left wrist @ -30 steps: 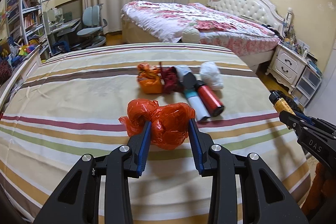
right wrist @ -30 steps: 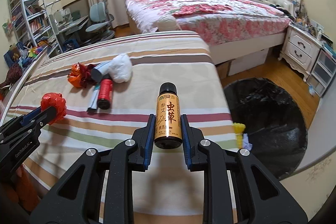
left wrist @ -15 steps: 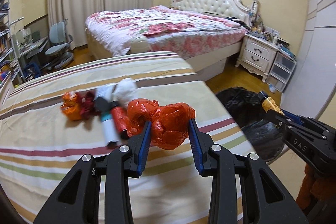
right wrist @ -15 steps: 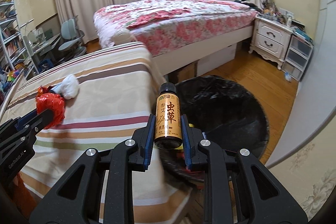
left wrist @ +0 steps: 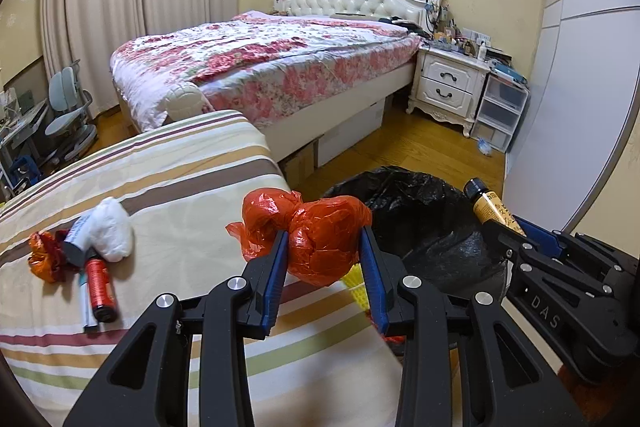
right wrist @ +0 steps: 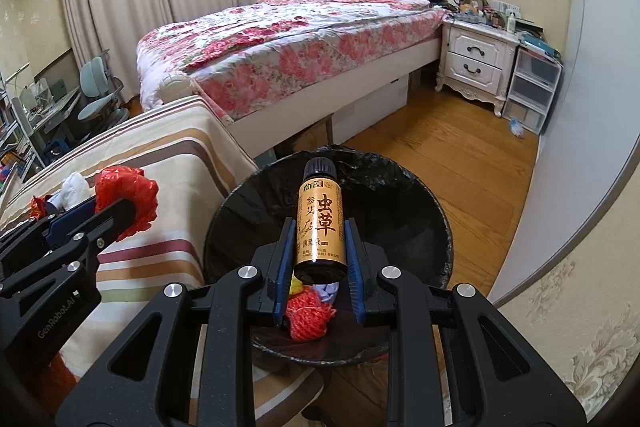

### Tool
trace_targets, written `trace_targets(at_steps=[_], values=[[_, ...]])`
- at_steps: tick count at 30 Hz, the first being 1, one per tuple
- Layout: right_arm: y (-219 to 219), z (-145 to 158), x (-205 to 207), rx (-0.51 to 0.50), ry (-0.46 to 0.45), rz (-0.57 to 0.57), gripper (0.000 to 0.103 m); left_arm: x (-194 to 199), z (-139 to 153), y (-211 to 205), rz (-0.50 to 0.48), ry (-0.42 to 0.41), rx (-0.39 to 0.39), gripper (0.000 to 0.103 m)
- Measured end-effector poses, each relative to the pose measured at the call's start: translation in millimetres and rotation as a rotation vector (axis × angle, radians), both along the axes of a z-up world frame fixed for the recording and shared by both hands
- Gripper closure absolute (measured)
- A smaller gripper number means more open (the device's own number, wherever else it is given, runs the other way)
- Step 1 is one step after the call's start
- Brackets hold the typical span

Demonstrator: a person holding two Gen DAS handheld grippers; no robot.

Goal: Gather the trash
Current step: 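Carry the orange bag and gold bottle over the black trash bin with both tools, then open both tools to drop the orange bag and gold bottle into the bin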

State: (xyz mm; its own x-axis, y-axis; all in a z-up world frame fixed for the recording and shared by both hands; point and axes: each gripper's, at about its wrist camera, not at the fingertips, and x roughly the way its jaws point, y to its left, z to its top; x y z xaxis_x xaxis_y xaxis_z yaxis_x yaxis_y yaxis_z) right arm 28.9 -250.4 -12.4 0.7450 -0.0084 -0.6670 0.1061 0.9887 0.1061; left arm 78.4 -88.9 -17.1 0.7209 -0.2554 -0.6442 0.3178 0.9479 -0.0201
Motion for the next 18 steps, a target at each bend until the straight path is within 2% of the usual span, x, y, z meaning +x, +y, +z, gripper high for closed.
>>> trace_targets(at_steps=[13, 14, 18], values=[[-22.3, -12.3, 12.8, 0.024, 0.02, -0.035, 0.08, 20.4, -14.0, -29.2, -0.028, 0.006, 0.049, 0.065], [-23.6, -13.6, 13.6, 0.028, 0.021, -0.038, 0.08, 21.1, -15.3, -29.6, -0.025, 0.007, 0.054, 0.064], [-26.9, -16.3, 14.9, 0.037, 0.027, -0.046, 0.08, 18.5, -16.9, -29.4, -0.008, 0.006, 0.052, 0.045]])
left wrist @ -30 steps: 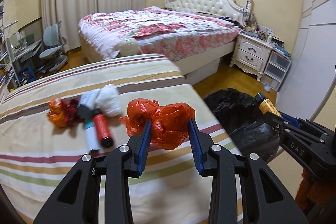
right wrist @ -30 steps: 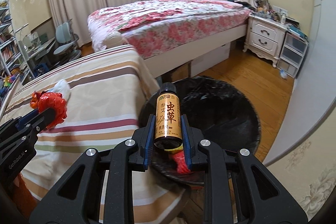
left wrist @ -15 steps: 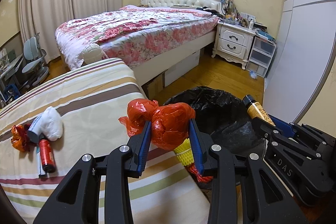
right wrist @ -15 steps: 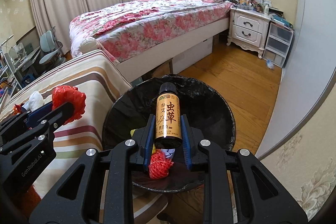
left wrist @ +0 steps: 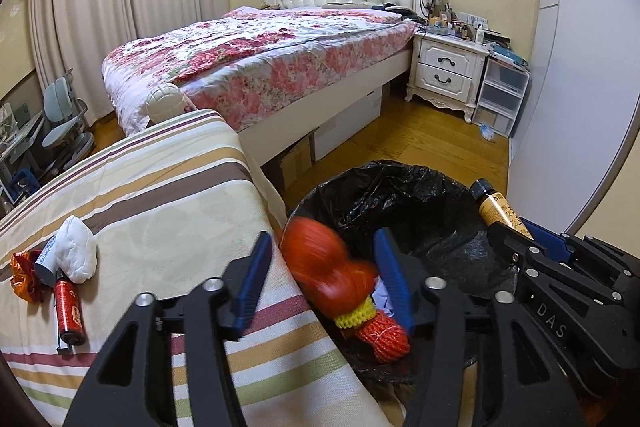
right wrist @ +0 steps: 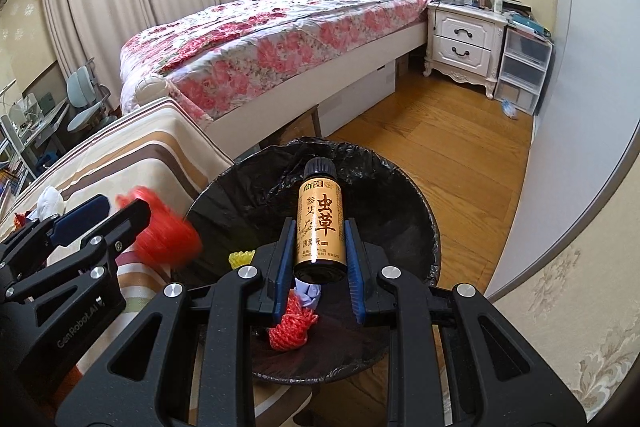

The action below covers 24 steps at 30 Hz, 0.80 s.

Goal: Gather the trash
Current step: 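Open both tools to drop the orange bag and gold bottle into the bin, then move both tools back over the bed toward the remaining trash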

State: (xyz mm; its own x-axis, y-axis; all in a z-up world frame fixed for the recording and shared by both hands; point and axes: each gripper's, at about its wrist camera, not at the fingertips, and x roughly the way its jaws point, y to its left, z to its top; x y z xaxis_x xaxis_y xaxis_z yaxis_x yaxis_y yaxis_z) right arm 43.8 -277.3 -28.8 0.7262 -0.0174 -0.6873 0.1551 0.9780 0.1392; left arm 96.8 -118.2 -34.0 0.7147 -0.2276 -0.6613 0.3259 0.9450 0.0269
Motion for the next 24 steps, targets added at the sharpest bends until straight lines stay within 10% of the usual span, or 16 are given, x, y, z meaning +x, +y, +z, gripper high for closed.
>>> trace_targets(at_steps=[24], values=[[3.7, -5.1, 2.7, -0.002, 0.018, 0.0, 0.061, 1.0, 2.5, 14.2, 0.048, -0.006, 0.009, 0.033]])
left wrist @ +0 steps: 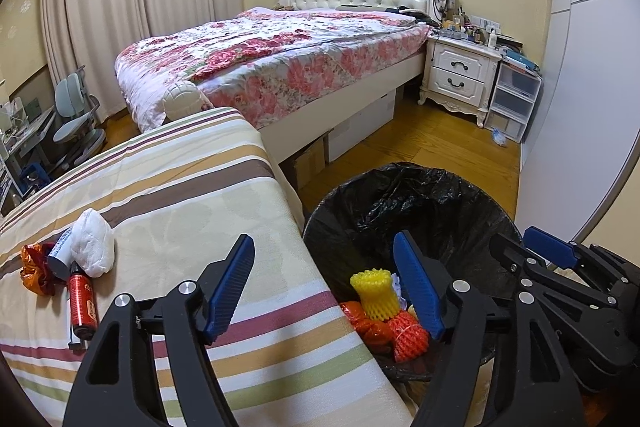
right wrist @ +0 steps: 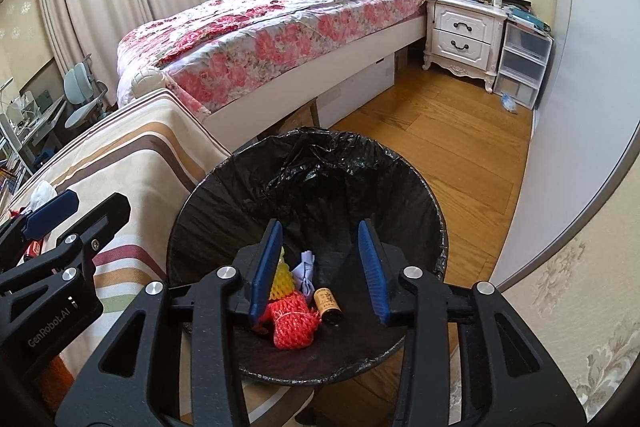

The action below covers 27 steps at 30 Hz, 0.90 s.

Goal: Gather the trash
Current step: 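Move both tools back over the bed toward the remaining trash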

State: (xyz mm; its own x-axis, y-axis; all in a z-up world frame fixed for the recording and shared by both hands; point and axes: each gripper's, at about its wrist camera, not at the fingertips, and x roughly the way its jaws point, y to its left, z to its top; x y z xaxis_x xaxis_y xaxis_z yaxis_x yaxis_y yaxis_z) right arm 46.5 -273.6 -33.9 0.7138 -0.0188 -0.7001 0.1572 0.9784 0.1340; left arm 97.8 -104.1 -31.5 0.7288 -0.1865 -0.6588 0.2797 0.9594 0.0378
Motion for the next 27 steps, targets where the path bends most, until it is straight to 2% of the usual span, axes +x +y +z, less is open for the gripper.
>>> trace_targets(at_steps=[11, 27], values=[[32.1, 8.0, 3.3, -0.016, -0.005, 0.059, 0.056, -4.0, 7.6, 47.3, 0.101, -0.01, -0.003, 0.032], [135.1, 13.4, 5.1, -0.024, 0.005, 0.277, 0.055, -28.1, 2.6, 159.8, 0.314, 0.028, -0.011, 0.032]])
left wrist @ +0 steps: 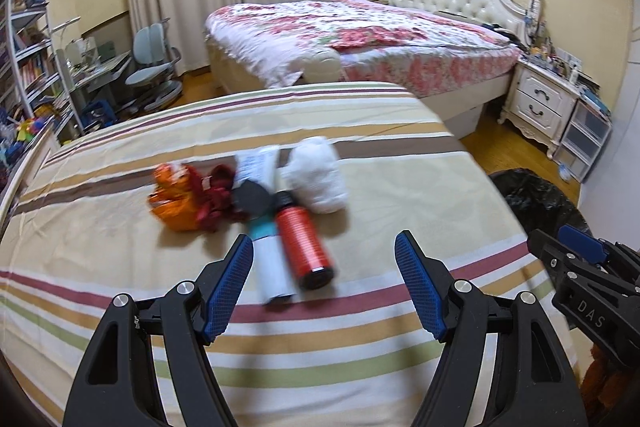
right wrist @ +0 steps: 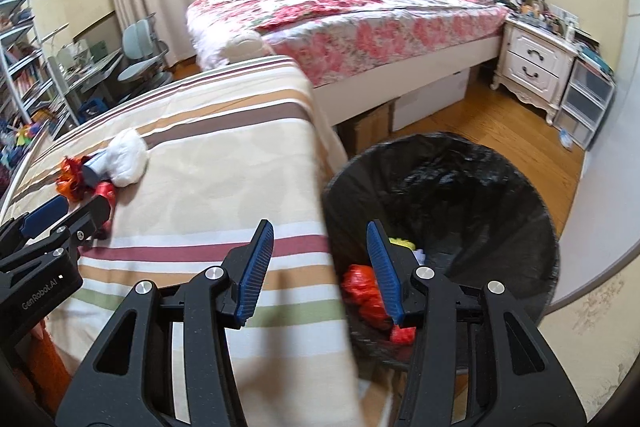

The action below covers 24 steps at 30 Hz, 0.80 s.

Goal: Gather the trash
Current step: 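Move both tools back over the bed toward the remaining trash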

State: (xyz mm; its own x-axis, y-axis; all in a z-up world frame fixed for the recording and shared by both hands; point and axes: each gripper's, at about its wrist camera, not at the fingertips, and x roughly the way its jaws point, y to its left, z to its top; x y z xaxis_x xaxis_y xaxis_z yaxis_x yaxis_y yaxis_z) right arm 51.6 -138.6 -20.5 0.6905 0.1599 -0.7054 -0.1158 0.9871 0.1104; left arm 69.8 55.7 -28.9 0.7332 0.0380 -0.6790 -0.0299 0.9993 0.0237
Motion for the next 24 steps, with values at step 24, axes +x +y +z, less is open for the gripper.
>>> trace_targets(at_steps=[24], values=[[149.4, 11.2, -0.6, -0.044, -0.002, 0.294, 0.061, -24.5, -9.6, 120.4, 0.236, 0.039, -0.048, 0.032]])
